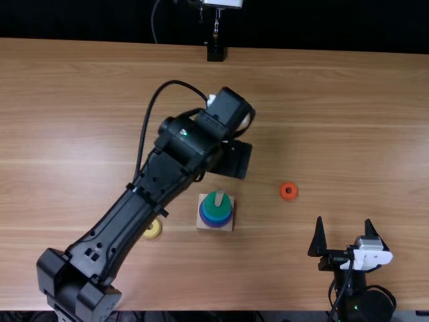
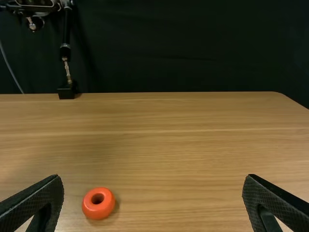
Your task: Build the Hanoi tower: stack the rings onto the peg from bottom to top in this color order: purple, dark blue, light blue, dark green, light green, yellow, orange.
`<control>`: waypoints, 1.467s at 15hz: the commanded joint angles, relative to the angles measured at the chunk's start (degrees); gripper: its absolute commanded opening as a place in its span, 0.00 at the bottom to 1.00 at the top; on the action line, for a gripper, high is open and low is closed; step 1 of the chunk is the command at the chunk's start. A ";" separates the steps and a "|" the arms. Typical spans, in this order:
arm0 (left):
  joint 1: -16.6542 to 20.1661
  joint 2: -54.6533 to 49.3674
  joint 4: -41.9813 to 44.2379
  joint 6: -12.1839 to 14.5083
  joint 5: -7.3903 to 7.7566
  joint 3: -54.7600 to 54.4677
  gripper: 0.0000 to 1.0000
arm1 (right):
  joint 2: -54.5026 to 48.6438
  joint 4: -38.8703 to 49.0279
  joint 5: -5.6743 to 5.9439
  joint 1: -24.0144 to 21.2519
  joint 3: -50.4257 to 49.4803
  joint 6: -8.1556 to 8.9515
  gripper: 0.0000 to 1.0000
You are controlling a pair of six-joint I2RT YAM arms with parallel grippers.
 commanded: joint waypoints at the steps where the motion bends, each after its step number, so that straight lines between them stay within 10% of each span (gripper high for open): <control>1: 3.25 -3.20 1.56 2.15 -0.44 0.30 1.00 | -0.36 -0.04 -0.01 -0.23 -0.86 -0.13 1.00; 6: 11.78 -6.19 5.57 2.68 -0.44 -16.05 1.00 | -0.36 -0.04 -0.01 -0.23 -0.86 -0.13 1.00; 9: 12.13 -7.77 18.23 13.33 -0.44 -29.06 1.00 | -0.36 -0.04 -0.01 -0.23 -0.86 -0.13 1.00; 12: 12.74 -8.12 30.57 14.28 -0.34 -39.52 1.00 | -0.36 -0.04 -0.01 -0.23 -0.86 -0.13 1.00; 22: 12.74 -3.81 31.41 17.12 0.30 -43.39 1.00 | -0.36 -0.04 -0.01 -0.23 -0.86 -0.13 1.00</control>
